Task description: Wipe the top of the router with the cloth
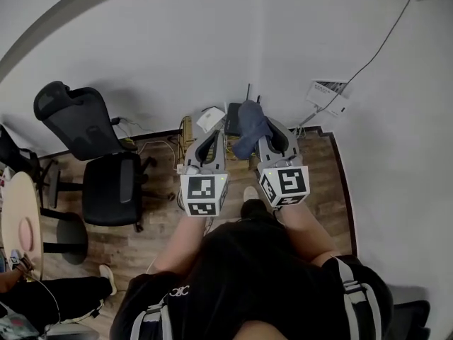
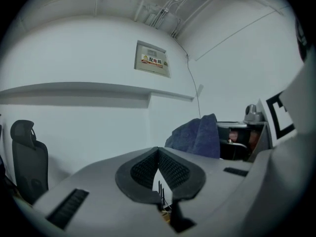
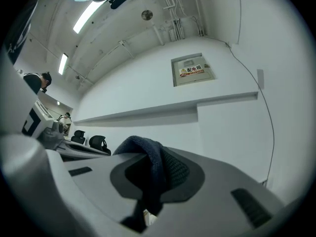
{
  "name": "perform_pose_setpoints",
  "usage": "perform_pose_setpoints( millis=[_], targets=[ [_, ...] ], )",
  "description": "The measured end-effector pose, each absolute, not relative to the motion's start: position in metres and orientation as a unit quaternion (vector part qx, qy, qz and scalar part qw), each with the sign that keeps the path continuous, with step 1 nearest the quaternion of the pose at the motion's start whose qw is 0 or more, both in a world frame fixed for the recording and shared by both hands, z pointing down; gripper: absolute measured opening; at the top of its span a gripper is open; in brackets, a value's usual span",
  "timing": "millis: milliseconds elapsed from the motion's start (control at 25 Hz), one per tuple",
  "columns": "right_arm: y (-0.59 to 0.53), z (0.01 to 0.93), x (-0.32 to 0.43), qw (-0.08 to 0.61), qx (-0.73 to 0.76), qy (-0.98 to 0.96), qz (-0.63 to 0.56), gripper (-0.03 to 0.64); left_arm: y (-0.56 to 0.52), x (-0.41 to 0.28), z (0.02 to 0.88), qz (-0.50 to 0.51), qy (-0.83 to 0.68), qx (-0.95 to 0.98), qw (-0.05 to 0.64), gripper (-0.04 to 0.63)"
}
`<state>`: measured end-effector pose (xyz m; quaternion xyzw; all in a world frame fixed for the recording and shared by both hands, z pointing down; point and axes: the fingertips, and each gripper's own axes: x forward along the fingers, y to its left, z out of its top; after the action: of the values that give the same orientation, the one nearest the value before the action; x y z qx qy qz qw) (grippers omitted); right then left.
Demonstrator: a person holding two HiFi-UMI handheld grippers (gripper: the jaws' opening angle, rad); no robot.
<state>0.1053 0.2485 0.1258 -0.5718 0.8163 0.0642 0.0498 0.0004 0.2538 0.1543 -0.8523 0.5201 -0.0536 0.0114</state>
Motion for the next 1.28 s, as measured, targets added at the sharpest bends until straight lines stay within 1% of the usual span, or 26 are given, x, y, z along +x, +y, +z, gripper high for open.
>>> perform_pose_setpoints(
  millis=[400, 600, 800, 1040, 1280],
  targets=[
    [0.103, 0.147, 0.135, 0.020, -0.557, 0.830, 0.032, 0.021, 0.117, 0.029, 0.172, -0.072, 0.536, -0.840, -0.047, -0.001],
    [0.052, 0.161, 0.142, 0.010, -0.532, 0.846, 0.009, 0.021, 0.070, 0.035, 0.183, -0.078, 0.550, -0.829, -0.069, 0.000],
    [-0.009, 0.190, 0.147, -0.026, -0.509, 0.860, -0.004, 0.021, 0.018, 0.043, 0.200, -0.089, 0.556, -0.822, -0.087, -0.002],
    [-0.057, 0.229, 0.152, -0.064, -0.501, 0.862, -0.046, 0.021, -0.012, 0.033, 0.227, -0.105, 0.576, -0.801, -0.123, 0.000],
    [-0.074, 0.266, 0.129, -0.082, -0.475, 0.870, -0.104, 0.021, -0.028, 0.017, 0.256, -0.114, 0.578, -0.791, -0.164, 0.000]
  ],
)
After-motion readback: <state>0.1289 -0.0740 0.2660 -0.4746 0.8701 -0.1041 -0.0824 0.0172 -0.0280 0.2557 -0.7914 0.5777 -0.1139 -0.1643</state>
